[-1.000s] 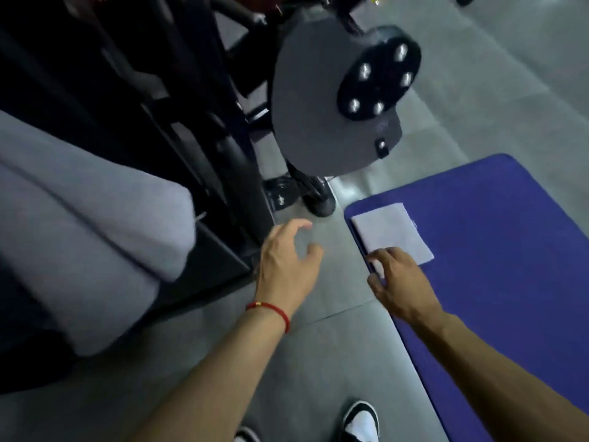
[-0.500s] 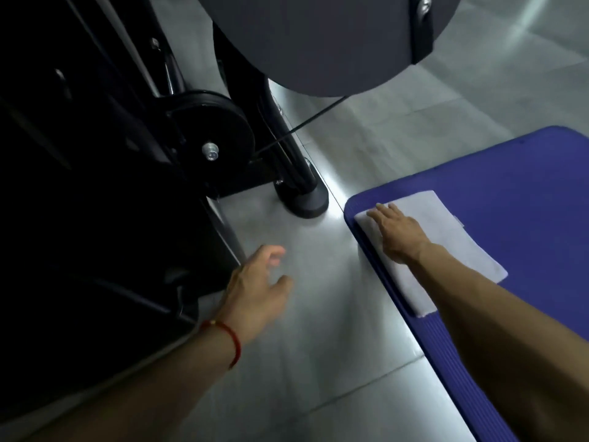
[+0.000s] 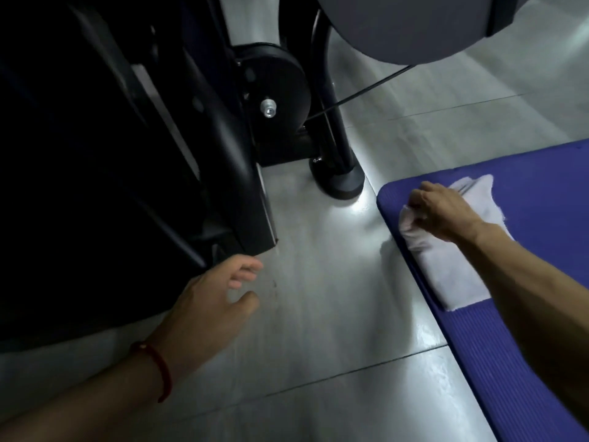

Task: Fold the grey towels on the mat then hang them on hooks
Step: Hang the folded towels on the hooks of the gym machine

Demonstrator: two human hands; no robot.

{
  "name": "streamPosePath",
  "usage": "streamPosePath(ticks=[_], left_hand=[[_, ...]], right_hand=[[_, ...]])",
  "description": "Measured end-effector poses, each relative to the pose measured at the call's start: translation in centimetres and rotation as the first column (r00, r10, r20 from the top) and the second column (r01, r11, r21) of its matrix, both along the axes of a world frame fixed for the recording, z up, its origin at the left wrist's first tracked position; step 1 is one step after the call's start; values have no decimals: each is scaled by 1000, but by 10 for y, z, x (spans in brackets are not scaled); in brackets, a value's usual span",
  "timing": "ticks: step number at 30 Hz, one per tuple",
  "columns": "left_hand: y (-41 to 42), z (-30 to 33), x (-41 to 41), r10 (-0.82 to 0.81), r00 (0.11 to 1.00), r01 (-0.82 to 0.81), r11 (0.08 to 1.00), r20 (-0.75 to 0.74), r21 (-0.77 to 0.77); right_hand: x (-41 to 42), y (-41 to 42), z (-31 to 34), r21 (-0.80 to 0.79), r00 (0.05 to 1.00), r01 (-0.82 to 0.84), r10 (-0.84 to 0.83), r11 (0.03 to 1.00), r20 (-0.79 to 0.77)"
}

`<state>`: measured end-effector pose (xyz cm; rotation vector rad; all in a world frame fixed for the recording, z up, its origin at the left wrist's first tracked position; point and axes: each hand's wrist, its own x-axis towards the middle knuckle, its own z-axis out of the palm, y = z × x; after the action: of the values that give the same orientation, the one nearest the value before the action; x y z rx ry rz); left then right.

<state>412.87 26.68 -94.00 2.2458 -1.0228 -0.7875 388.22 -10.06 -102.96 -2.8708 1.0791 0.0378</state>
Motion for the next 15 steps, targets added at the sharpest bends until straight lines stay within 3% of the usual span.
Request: streamPosePath(ticks=[4,7,9,15], left_hand=[[30,13,5,-5,1000,5,1000,-7,-2],[48,15,5,-118,993,118,992,-8,40],[59,20,8,-217,976,216,974,6,70],[101,40,18,-430,902,430,893,-33,134]], right_hand=[[8,39,56,65,992,-119,122,991,-42],[29,79,102,53,979,-196,199,979,-50],[44,110,134,154,952,-301,305,941,0],[81,228,221,423,896,-434,334,795,292]])
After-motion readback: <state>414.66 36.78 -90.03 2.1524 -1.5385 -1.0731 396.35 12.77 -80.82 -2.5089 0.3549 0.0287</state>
